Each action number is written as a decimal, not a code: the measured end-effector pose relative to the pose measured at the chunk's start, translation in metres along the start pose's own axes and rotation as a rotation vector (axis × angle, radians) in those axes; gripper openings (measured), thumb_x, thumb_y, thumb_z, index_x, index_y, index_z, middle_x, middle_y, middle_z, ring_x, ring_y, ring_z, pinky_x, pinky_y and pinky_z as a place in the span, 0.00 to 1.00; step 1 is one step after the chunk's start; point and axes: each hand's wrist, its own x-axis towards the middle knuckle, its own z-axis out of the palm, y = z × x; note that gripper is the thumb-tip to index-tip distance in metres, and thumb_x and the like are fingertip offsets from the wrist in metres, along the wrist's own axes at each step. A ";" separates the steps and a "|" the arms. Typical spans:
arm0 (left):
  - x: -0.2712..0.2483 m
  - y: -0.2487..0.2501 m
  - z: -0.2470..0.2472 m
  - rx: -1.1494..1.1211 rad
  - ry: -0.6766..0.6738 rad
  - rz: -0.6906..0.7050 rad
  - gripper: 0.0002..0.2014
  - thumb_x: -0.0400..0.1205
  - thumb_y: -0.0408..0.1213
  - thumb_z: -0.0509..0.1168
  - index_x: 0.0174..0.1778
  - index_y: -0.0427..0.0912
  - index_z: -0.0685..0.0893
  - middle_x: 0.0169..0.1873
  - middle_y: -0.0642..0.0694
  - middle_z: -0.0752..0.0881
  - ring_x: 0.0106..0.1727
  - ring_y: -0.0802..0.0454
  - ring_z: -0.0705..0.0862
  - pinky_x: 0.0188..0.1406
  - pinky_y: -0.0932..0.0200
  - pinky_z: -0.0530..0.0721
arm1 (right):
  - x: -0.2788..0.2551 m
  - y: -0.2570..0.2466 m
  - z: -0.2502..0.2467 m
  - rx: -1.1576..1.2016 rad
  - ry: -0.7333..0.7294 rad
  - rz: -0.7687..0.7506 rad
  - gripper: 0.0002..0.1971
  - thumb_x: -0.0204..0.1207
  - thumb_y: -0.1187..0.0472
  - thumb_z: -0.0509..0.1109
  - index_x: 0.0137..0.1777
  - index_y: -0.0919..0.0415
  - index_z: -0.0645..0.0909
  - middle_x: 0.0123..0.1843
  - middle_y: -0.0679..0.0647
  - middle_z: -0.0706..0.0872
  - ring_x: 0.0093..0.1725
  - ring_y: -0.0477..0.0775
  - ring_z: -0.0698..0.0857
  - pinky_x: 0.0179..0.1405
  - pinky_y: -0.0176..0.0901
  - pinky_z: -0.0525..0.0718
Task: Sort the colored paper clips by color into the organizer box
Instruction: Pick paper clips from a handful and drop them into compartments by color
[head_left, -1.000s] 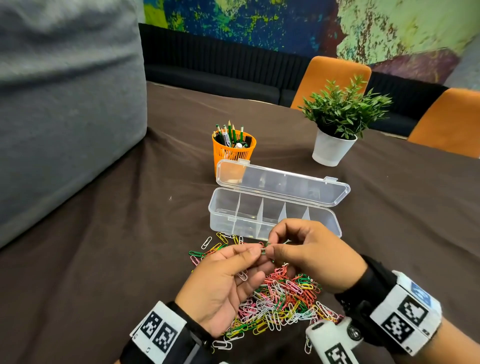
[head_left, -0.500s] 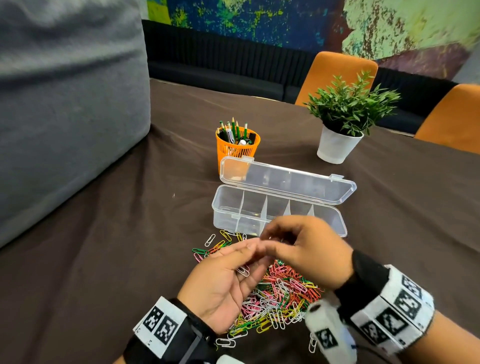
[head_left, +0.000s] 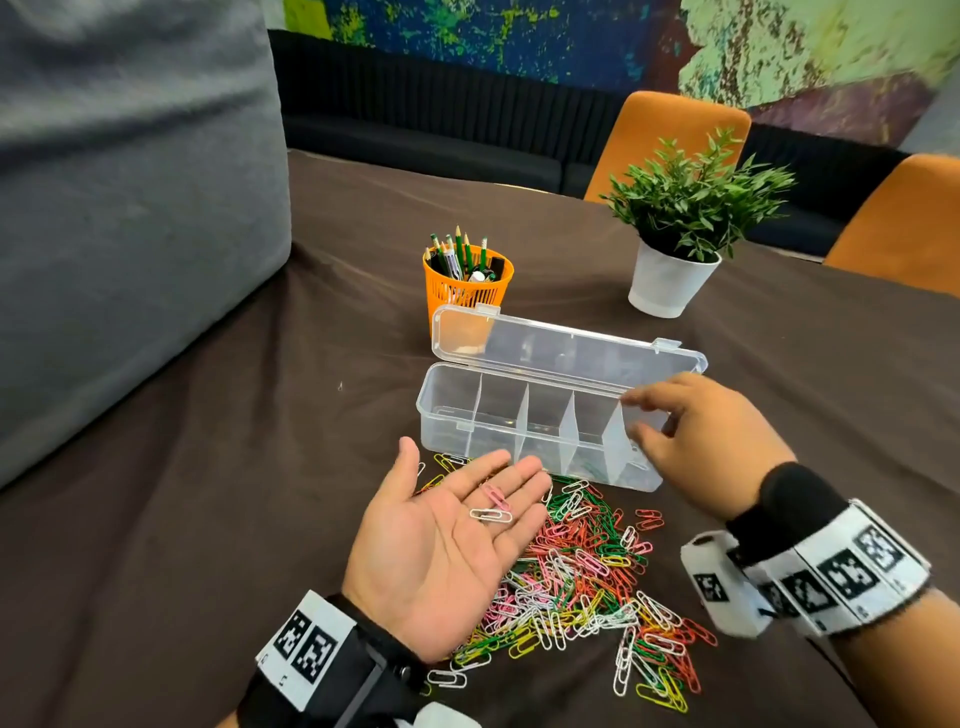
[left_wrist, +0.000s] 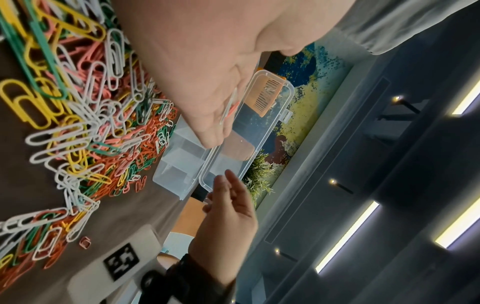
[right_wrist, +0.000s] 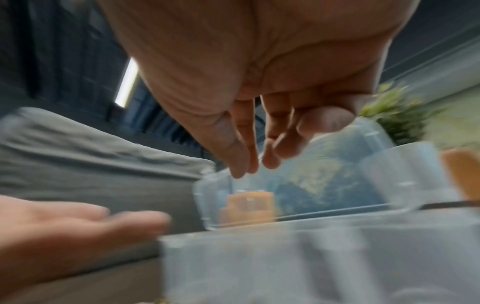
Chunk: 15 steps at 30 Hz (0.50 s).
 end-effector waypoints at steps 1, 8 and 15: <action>0.000 0.000 -0.001 -0.013 -0.015 0.005 0.45 0.82 0.69 0.53 0.76 0.28 0.72 0.69 0.25 0.80 0.71 0.28 0.80 0.71 0.29 0.74 | -0.011 -0.017 0.000 0.069 0.021 -0.104 0.08 0.74 0.54 0.75 0.52 0.45 0.88 0.43 0.43 0.84 0.40 0.44 0.81 0.46 0.40 0.80; -0.002 0.000 -0.003 -0.048 -0.081 0.024 0.52 0.78 0.75 0.52 0.81 0.28 0.66 0.65 0.31 0.83 0.45 0.43 0.86 0.40 0.55 0.81 | -0.050 -0.097 0.024 0.210 -0.257 -0.403 0.10 0.77 0.49 0.63 0.51 0.46 0.85 0.49 0.41 0.78 0.50 0.45 0.82 0.50 0.43 0.82; 0.000 -0.002 -0.006 -0.005 -0.132 0.041 0.50 0.82 0.71 0.53 0.80 0.24 0.66 0.74 0.32 0.77 0.70 0.38 0.78 0.73 0.48 0.73 | -0.043 -0.080 0.019 0.308 -0.169 -0.339 0.05 0.78 0.54 0.68 0.50 0.46 0.83 0.45 0.41 0.78 0.45 0.41 0.78 0.46 0.38 0.79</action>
